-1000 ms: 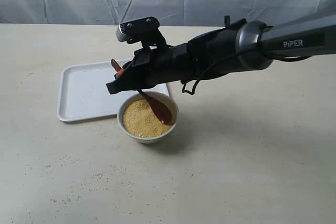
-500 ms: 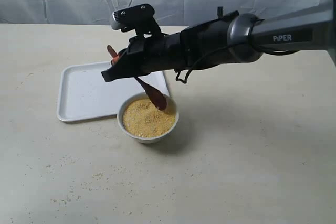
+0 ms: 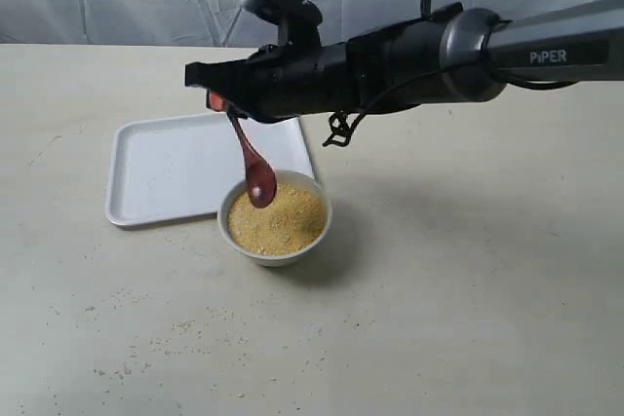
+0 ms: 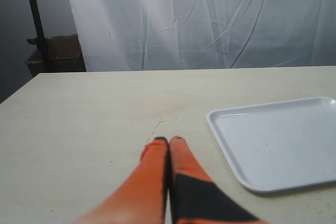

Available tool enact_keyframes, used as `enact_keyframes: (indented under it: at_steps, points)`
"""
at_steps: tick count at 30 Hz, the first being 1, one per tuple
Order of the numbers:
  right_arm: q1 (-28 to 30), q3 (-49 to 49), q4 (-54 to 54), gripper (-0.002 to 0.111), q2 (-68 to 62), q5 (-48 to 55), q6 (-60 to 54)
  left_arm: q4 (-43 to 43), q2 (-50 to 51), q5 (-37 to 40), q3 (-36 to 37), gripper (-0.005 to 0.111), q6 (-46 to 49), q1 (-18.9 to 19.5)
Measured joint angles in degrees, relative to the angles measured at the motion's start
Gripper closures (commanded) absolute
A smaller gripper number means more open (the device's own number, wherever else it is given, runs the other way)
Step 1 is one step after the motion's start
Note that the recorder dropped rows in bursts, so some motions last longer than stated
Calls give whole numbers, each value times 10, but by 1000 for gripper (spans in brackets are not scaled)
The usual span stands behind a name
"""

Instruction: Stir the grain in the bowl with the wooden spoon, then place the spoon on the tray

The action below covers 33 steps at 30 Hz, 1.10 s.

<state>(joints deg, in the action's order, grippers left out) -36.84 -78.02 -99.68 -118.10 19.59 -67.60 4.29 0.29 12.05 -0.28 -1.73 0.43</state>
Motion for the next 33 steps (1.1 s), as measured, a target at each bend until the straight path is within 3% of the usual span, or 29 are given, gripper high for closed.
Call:
enact_keyframes:
  at_steps: [5,14,19,22,29,33]
  points:
    - [12,1,-1,109,-45,-27,105,0,0,0,0,106,0,0]
    - [13,2,-2,108,-59,-48,123,0,0,0,0,106,0,0]
    - [13,2,-2,75,-59,-48,123,0,0,0,0,106,0,0]
    - [13,5,-2,63,-59,-48,123,0,0,0,0,106,0,0]
    - [14,14,15,62,-59,-45,125,0,0,0,0,106,0,0]
    - [62,14,64,62,-58,62,155,0,0,0,0,106,0,0]
